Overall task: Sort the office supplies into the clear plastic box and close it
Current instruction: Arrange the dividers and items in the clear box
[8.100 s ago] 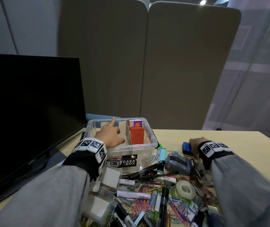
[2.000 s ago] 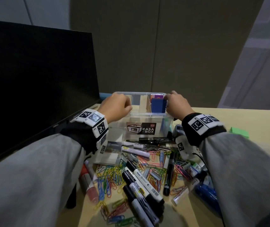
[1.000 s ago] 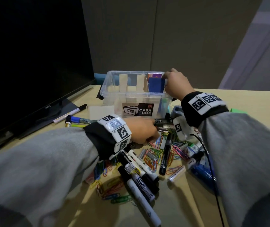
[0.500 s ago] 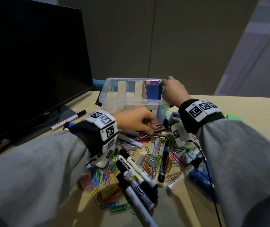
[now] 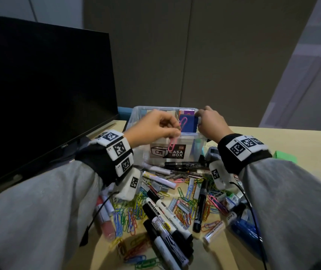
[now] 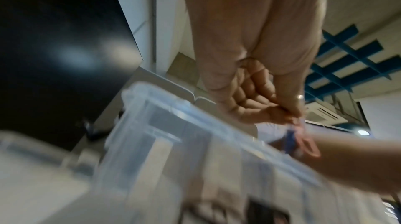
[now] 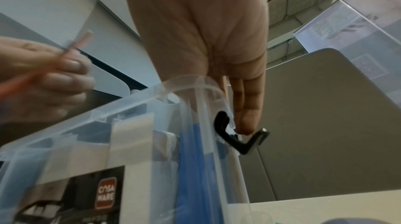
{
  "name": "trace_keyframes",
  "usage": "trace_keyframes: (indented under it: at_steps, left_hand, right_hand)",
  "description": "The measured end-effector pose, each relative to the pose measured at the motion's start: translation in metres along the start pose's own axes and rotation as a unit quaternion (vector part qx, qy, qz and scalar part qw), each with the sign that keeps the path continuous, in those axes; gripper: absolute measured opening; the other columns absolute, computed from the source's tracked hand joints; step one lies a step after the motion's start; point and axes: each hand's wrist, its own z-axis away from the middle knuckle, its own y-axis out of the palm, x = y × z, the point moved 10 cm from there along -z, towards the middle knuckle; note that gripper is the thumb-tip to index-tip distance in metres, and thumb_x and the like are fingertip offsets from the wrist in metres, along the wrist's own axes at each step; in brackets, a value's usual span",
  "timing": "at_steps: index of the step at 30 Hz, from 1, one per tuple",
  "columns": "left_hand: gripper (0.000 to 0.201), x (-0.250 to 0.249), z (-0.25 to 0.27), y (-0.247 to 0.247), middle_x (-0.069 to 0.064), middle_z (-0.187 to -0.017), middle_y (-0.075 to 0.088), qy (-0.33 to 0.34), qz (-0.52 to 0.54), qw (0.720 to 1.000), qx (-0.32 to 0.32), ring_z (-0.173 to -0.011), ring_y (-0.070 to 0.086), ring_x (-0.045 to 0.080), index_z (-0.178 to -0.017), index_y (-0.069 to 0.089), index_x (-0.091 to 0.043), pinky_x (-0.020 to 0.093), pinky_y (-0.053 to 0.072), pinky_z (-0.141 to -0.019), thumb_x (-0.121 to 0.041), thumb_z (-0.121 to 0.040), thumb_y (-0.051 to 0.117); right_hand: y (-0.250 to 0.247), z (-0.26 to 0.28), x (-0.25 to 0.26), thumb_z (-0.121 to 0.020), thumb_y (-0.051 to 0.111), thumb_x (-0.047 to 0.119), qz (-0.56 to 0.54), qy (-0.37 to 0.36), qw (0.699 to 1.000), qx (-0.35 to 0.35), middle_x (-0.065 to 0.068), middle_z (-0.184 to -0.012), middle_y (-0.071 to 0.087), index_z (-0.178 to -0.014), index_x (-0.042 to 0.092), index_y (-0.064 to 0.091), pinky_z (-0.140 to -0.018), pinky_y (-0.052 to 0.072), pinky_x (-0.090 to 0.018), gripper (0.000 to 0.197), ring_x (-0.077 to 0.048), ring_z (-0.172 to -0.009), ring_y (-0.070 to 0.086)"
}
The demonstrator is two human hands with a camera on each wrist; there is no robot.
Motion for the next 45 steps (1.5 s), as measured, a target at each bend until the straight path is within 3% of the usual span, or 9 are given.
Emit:
trace_keyframes:
  at_steps: [5,8,14,20,24,28,35,39,45]
  left_hand:
    - [0.009,-0.004,-0.008,-0.085,-0.001,-0.082,0.069,-0.015,-0.085,0.971,-0.223,-0.072,0.068,0.004,-0.086,0.066,-0.017,0.017,0.054,-0.069,-0.011,-0.085,0.072]
    - [0.005,0.007,-0.007,-0.100,-0.004,-0.078,0.066,-0.063,-0.229,0.935,-0.263,-0.068,0.060,0.000,-0.085,0.068,-0.014,0.012,0.048,-0.063,-0.011,-0.085,0.072]
    - [0.016,0.053,-0.009,-0.075,0.007,-0.088,0.069,-0.199,-0.356,0.903,-0.134,-0.085,0.067,0.021,-0.086,0.072,-0.004,0.037,0.057,-0.081,-0.018,-0.081,0.078]
    - [0.011,-0.010,-0.006,-0.032,-0.007,-0.085,0.056,0.022,-0.387,0.914,-0.117,-0.077,0.055,0.010,-0.092,0.058,-0.018,0.026,0.047,-0.071,-0.027,-0.091,0.064]
    - [0.011,-0.021,0.010,0.051,-0.011,-0.080,0.055,0.114,-0.410,0.896,0.130,-0.073,0.053,0.005,-0.087,0.057,-0.022,0.020,0.042,-0.065,-0.031,-0.091,0.061]
    - [0.035,0.024,0.030,0.109,-0.005,-0.108,0.064,0.071,-0.447,0.839,0.303,-0.097,0.059,0.014,-0.116,0.063,-0.023,0.032,0.052,-0.083,-0.038,-0.085,0.067]
    - [0.078,0.033,0.044,0.150,-0.010,-0.159,0.025,0.105,-0.477,0.788,0.375,-0.133,0.035,0.020,-0.154,0.020,-0.032,0.035,0.044,-0.099,-0.023,-0.086,0.059]
    - [0.080,0.044,0.049,0.150,-0.003,-0.150,0.041,0.081,-0.474,0.780,0.399,-0.136,0.036,0.020,-0.151,0.017,-0.045,0.032,0.046,-0.080,-0.021,-0.086,0.056]
    - [0.053,0.046,0.054,0.125,-0.011,-0.136,0.057,0.099,-0.484,0.775,0.394,-0.128,0.048,0.020,-0.143,0.040,-0.043,0.037,0.050,-0.095,-0.029,-0.093,0.051]
  right_hand:
    - [0.003,-0.001,-0.003,-0.094,0.055,0.013,-0.003,0.009,1.000,0.002,-0.009,-0.117,0.050,-0.123,0.009,0.058,-0.088,0.051,-0.041,0.030,-0.029,-0.099,0.058]
    - [0.003,-0.001,-0.003,-0.094,0.055,0.013,-0.005,0.010,1.000,0.000,-0.009,-0.116,0.050,-0.123,0.009,0.058,-0.087,0.051,-0.040,0.030,-0.029,-0.098,0.059]
    - [0.003,0.002,-0.002,-0.094,0.055,0.013,-0.006,0.005,1.000,0.000,-0.010,-0.118,0.050,-0.124,0.009,0.058,-0.086,0.048,-0.038,0.030,-0.030,-0.100,0.059]
    - [0.000,0.005,0.000,-0.093,0.053,0.009,0.003,0.005,1.000,-0.001,-0.011,-0.124,0.048,-0.124,0.010,0.058,-0.090,0.046,-0.040,0.031,-0.032,-0.107,0.057]
    - [-0.001,0.004,-0.001,-0.094,0.051,0.008,0.007,0.004,1.000,-0.005,-0.012,-0.120,0.049,-0.124,0.008,0.058,-0.087,0.046,-0.039,0.031,-0.032,-0.105,0.057]
    - [-0.001,0.003,-0.002,-0.094,0.054,0.009,0.001,0.008,1.000,-0.008,-0.010,-0.123,0.048,-0.126,0.010,0.057,-0.088,0.047,-0.037,0.032,-0.029,-0.105,0.057]
    - [0.000,0.003,-0.004,-0.094,0.053,0.010,-0.001,0.008,1.000,-0.011,-0.011,-0.123,0.049,-0.125,0.010,0.058,-0.090,0.048,-0.039,0.031,-0.030,-0.107,0.057]
    - [0.000,0.002,-0.006,-0.094,0.054,0.011,-0.010,0.009,1.000,-0.012,-0.010,-0.123,0.049,-0.126,0.010,0.058,-0.093,0.050,-0.041,0.032,-0.030,-0.107,0.056]
    - [0.002,-0.001,-0.007,-0.094,0.053,0.008,-0.010,0.011,1.000,-0.013,-0.010,-0.124,0.049,-0.127,0.011,0.058,-0.092,0.050,-0.040,0.033,-0.029,-0.107,0.056]
